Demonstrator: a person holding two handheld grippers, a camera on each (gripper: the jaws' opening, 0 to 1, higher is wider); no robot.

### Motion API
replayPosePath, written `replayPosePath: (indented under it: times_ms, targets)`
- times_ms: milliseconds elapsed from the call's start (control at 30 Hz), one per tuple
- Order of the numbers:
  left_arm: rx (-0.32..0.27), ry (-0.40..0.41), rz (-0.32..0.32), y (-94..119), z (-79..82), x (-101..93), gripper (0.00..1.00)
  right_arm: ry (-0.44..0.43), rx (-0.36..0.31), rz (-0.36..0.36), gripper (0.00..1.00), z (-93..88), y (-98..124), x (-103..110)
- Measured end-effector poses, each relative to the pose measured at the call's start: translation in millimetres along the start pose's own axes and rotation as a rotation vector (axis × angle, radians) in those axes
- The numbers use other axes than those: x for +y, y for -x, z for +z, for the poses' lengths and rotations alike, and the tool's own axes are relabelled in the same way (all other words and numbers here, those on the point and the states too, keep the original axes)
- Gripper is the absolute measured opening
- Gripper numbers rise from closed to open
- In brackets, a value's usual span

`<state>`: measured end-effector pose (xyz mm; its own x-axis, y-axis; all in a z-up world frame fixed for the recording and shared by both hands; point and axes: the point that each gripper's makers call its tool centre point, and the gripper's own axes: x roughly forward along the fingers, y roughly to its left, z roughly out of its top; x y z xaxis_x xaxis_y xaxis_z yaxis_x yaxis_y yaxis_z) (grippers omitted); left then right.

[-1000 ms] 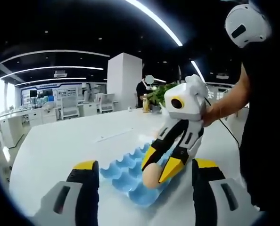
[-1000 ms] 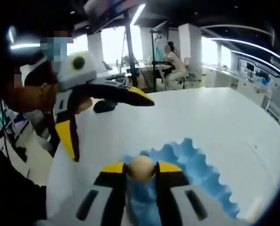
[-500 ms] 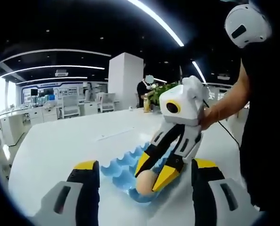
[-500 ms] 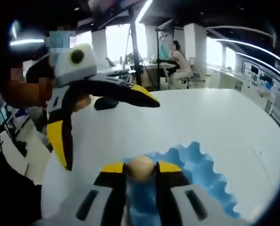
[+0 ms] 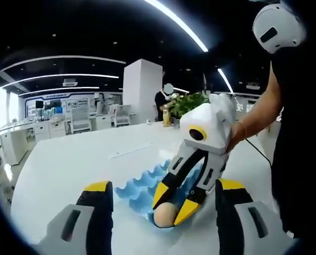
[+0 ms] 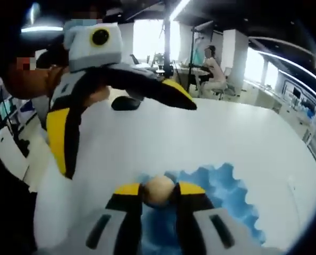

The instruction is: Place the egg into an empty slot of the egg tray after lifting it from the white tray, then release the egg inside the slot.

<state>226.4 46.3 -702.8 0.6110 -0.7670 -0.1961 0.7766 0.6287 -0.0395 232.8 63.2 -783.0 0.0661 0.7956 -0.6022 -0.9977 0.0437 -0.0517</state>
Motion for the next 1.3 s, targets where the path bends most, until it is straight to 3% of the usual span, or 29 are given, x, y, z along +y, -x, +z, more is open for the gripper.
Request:
replayPosePath:
  times_ms: [333,733,1300]
  targets:
    - [0.002,-0.006,0.0,0.1,2.0,-3.9,0.79,0.048,-0.048,-0.011,0.25,0.7,5.6,-3.3]
    - [-0.002,-0.021,-0.002,-2.8,7.7,-3.2,0.79,-0.003,-0.086,-0.048,0.25,-9.0,38.4,-5.4]
    - [0.017,-0.034,-0.017,-5.1,7.5,-7.3,0.79,-0.044,-0.083,-0.078,0.25,-25.0,58.3,-3.3]
